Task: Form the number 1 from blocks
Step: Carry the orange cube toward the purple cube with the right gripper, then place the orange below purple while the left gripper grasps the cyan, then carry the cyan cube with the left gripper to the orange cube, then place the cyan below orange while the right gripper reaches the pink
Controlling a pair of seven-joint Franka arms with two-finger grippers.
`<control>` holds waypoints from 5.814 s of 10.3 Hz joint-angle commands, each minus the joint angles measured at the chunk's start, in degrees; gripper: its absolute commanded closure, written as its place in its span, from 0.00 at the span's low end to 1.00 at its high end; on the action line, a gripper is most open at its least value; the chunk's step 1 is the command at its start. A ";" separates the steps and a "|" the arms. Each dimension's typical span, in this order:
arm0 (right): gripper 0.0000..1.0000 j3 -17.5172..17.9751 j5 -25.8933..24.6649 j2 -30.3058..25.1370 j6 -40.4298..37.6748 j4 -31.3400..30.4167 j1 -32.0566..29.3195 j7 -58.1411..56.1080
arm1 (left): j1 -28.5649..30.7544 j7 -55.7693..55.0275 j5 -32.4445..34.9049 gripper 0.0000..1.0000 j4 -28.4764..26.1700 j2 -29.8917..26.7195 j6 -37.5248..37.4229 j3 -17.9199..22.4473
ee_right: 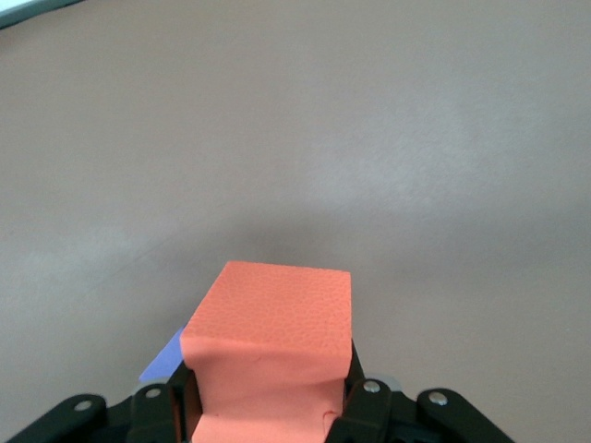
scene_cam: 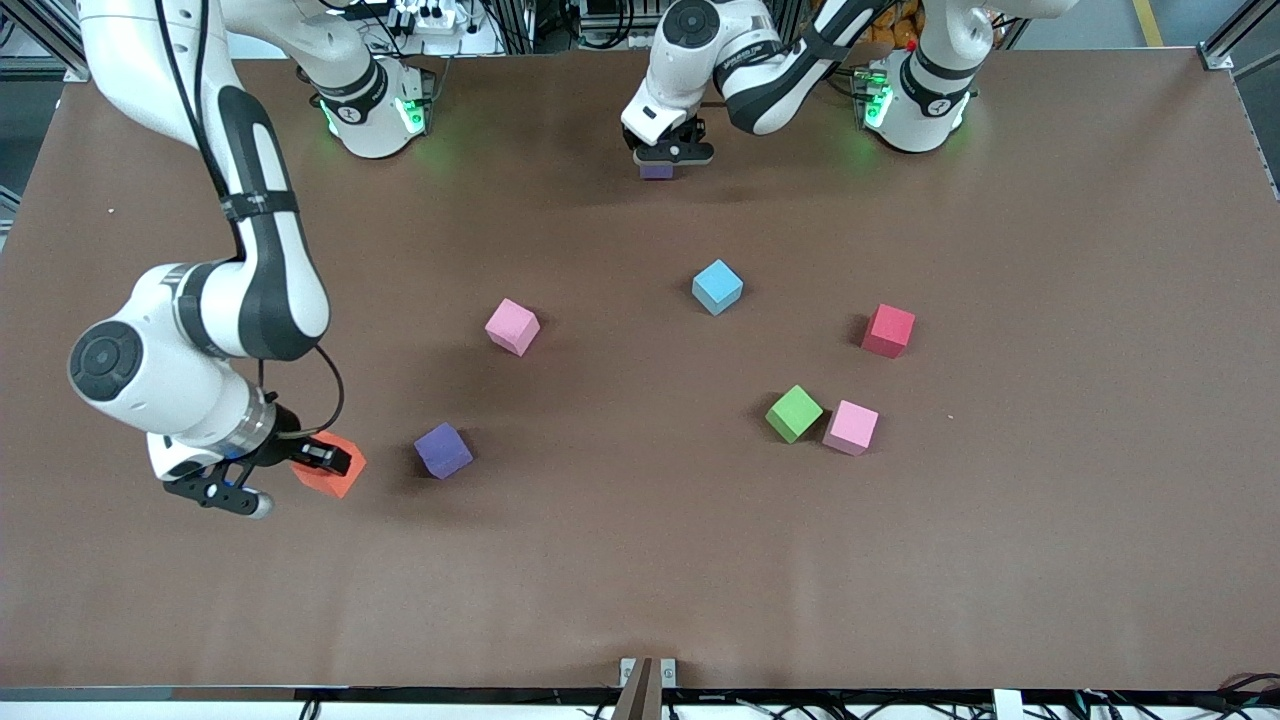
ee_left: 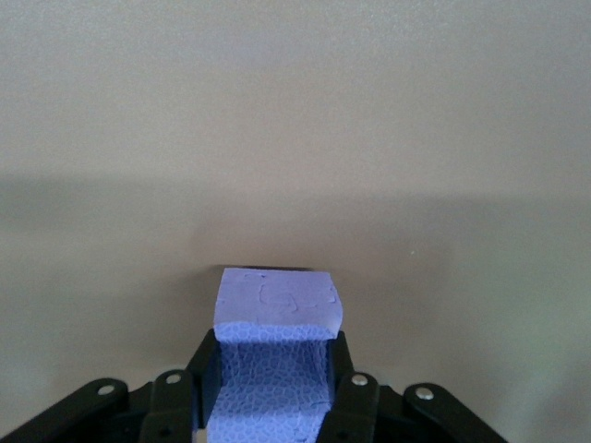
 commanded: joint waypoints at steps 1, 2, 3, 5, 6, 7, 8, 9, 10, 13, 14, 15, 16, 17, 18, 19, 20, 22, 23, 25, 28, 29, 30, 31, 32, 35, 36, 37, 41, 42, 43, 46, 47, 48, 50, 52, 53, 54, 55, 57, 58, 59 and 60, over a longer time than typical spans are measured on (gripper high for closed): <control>0.55 3.72 -1.78 -7.77 6.51 -11.10 -0.47 -0.06 | -0.98 -0.79 4.72 0.63 1.59 2.97 0.65 1.80; 0.55 4.26 -1.78 -10.14 7.58 -13.91 -0.04 0.73 | -0.98 -0.88 4.91 0.30 1.85 3.06 0.65 1.98; 0.55 4.35 -1.87 -12.60 7.68 -16.29 0.84 2.22 | -0.90 -1.23 5.00 0.00 1.94 2.98 0.65 1.98; 0.55 4.62 -3.09 -17.00 7.68 -20.60 3.73 7.39 | -0.63 -2.80 4.91 0.00 3.42 2.36 0.30 2.16; 0.55 4.70 -4.67 -17.80 7.59 -21.31 6.01 11.42 | -0.11 -4.56 4.91 0.00 4.04 0.71 -0.31 2.16; 0.55 4.79 -7.21 -17.98 7.42 -21.58 9.08 15.98 | 1.20 -5.53 4.91 0.00 5.01 -1.49 -2.40 2.07; 0.55 7.23 -8.02 -18.16 7.50 -22.02 10.59 20.03 | 2.17 -6.06 4.82 0.00 6.32 -3.07 -5.38 2.16; 0.55 9.60 -8.02 -18.34 7.50 -22.37 10.95 24.51 | 4.53 -6.59 4.74 0.00 7.81 -3.35 -7.07 2.16; 0.55 10.76 -8.02 -19.29 8.46 -23.68 11.30 26.99 | 6.90 -7.29 4.65 0.00 8.96 -3.44 -7.61 2.85; 0.55 10.86 -8.02 -20.36 12.15 -27.64 14.02 29.28 | 10.17 -6.77 5.00 0.00 9.85 -3.53 -7.61 8.82; 0.55 10.77 -8.11 -20.18 12.51 -27.91 17.16 31.30 | 10.87 -6.77 5.00 0.00 9.94 -3.62 -7.61 10.84; 0.55 10.77 -8.11 -20.01 12.60 -28.17 20.33 34.28 | 10.88 -7.21 4.91 0.00 10.81 -3.27 -7.70 13.47; 0.55 10.77 -8.20 -19.75 12.78 -28.18 24.10 36.57 | 10.88 -7.30 4.04 0.00 11.08 -2.92 -7.70 15.41; 0.55 10.86 -8.20 -18.87 13.56 -28.09 27.79 38.60 | 10.88 -7.82 3.16 0.00 11.17 -1.52 -7.70 16.91; 0.55 10.86 -8.29 -16.86 15.05 -28.00 31.48 40.44 | 10.62 -10.09 1.24 0.00 11.95 0.32 -7.70 18.66; 0.55 10.86 -8.29 -14.67 16.80 -28.09 34.83 41.59 | 10.18 -12.29 0.18 0.00 13.00 2.34 -7.70 19.20; 0.55 10.94 -8.37 -13.43 17.60 -28.00 36.60 42.21 | 9.57 -14.05 -0.01 0.00 13.62 4.01 -7.70 19.21; 0.55 12.26 -8.46 -11.76 18.13 -27.83 38.98 44.14 | 7.37 -15.20 -0.01 0.00 13.19 4.91 -7.70 19.47; 0.55 12.35 -8.46 -10.79 18.92 -27.65 40.30 44.68 | 7.28 -15.38 -0.01 0.00 13.10 5.34 -7.70 19.47; 0.55 12.87 -8.46 -9.12 20.42 -27.74 43.02 44.77 | 6.67 -15.38 -0.01 0.00 12.58 5.87 -8.13 19.38; 0.52 15.42 -8.38 -9.20 20.69 -27.91 43.39 45.30 | 6.66 -14.33 0.25 0.00 12.13 7.01 -10.34 19.47; 0.51 16.30 -8.38 -9.20 20.69 -28.26 43.47 45.73 | 6.66 -14.33 0.60 0.00 12.22 7.37 -10.34 19.47; 0.49 16.92 -8.38 -9.02 20.69 -28.35 43.47 46.78 | 6.66 -14.16 0.87 0.00 12.31 7.98 -10.25 19.47; 0.48 17.44 -8.38 -8.59 20.60 -28.44 43.47 47.31 | 6.66 -12.76 0.87 0.00 12.57 8.85 -10.07 19.56; 0.47 17.54 -8.46 -8.58 20.69 -29.05 43.47 47.32 | 6.66 -11.53 0.87 0.00 12.57 9.12 -9.81 20.08; 0.44 17.71 -8.38 -8.32 20.69 -29.67 44.35 47.41 | 6.66 -8.54 0.87 0.09 12.75 9.39 -9.11 21.49; 0.41 17.89 -8.38 -8.06 20.69 -29.58 44.61 48.02 | 6.66 -8.35 0.95 0.24 12.75 9.65 -8.76 21.49; 0.41 17.89 -8.38 -7.62 20.78 -29.41 45.05 48.11 | 6.58 -8.27 0.96 0.47 12.75 9.65 -8.75 21.49; 0.40 18.77 -8.46 -6.74 21.04 -28.88 46.46 49.42 | 6.57 -8.44 0.96 1.00 12.93 7.65 -8.93 21.49; 0.37 18.77 -8.46 -6.39 21.04 -28.18 47.07 50.12 | 6.66 -8.53 0.96 1.00 13.97 6.41 -9.02 21.49; 0.37 18.77 -8.46 -5.60 21.04 -26.87 47.16 50.91 | 6.92 -8.62 0.96 1.00 15.63 5.88 -9.28 21.49; 0.00 18.68 -8.55 -4.19 20.95 -25.28 47.69 52.15 | 7.54 -6.96 0.96 1.00 16.97 5.70 -9.46 21.67; 0.00 18.68 -8.64 -4.27 20.95 -25.45 47.61 52.15 | 7.54 -6.25 0.96 1.00 16.97 5.79 -9.46 22.63; 0.00 18.77 -9.25 -4.62 20.86 -25.80 47.26 52.15 | 7.54 -5.46 0.96 1.00 16.97 5.96 -9.46 22.72; 0.00 22.69 -10.30 -9.95 20.86 -29.56 41.06 52.15 | 7.54 -4.75 0.96 1.00 17.14 5.35 -9.46 22.72; 0.00 25.88 -11.10 -17.86 19.99 -34.83 33.58 51.89 | 6.49 -4.66 1.04 1.00 17.50 4.82 -9.54 22.72; 0.00 27.54 -12.93 -21.29 19.81 -37.12 28.67 51.45 | 5.18 -4.05 1.39 1.00 17.50 4.91 -9.46 22.55; 0.00 27.99 -16.95 -24.54 17.81 -39.06 24.44 49.36 | 4.04 -2.04 2.09 1.00 17.50 5.34 -9.46 22.29; 0.00 28.00 -17.68 -26.93 13.70 -39.42 20.05 45.69 | 2.02 -0.72 2.10 1.00 17.50 5.70 -9.46 22.28; 0.00 28.17 -17.69 -28.53 9.37 -39.43 10.65 44.51 | -1.67 -0.53 2.19 1.00 17.50 6.93 -9.46 22.20; 0.00 28.17 -17.69 -28.45 9.09 -39.34 6.95 44.59 | -2.64 1.30 2.27 1.00 17.32 7.36 -9.46 22.02; 0.00 28.17 -17.52 -28.01 9.61 -39.25 3.08 44.94 | -3.00 6.45 2.19 1.00 17.15 7.54 -9.46 21.59; 0.00 28.09 -17.26 -26.87 9.88 -39.08 -1.13 44.95 | -3.18 9.72 2.19 1.00 17.06 8.15 -9.46 21.32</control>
